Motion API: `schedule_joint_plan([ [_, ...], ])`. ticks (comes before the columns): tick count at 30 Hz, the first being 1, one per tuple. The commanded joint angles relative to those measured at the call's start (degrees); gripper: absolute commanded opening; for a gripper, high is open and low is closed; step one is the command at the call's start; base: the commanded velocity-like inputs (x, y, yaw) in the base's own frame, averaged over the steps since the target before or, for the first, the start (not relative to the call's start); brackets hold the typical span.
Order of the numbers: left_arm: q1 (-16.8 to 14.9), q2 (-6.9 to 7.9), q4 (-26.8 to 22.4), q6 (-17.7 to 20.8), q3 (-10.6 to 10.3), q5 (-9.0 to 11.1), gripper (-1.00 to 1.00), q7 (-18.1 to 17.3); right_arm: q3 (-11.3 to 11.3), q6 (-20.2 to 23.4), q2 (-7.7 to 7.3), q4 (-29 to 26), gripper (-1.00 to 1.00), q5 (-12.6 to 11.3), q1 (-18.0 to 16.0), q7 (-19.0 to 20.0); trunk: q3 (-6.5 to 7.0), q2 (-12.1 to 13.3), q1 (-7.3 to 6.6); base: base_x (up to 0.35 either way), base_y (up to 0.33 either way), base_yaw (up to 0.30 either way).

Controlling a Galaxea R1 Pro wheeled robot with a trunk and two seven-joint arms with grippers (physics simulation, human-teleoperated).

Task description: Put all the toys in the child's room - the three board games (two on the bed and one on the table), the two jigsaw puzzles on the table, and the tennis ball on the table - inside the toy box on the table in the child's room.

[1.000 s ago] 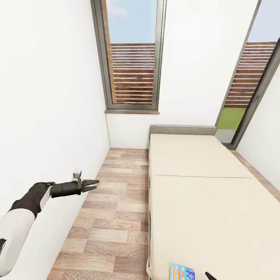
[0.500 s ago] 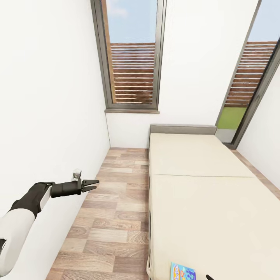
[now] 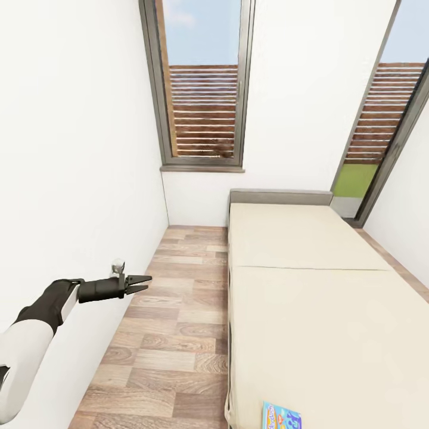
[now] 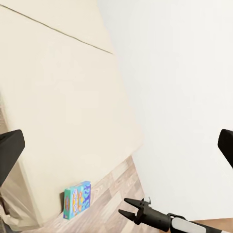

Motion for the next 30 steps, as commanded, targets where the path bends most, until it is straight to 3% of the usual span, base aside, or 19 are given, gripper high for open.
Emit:
schedule_joint_plan([
  [1,0.0,0.01,0.0,0.6,0.0,0.1,1.0,-0.2,-0.2,0.5,0.0,0.0,1.0,-0.5,0.0,0.1,-0.25,-0.5,0.23,0.0,0.0,0.0],
  [16,0.0,0.03,0.0,0.5,0.0,0.1,1.0,-0.1,-0.1,0.2,0.11,0.0,1.0,-0.2,0.0,0.0,-2.94,-6.5,3.52,0.0,0.0,0.0],
  [30,0.0,0.03,0.0,0.3,0.0,0.1,1.0,-0.2,0.0,-4.2,0.39,0.0,1.0,-0.6,0.0,0.1,-5.46,-12.1,6.6,0.0,0.0,0.0],
])
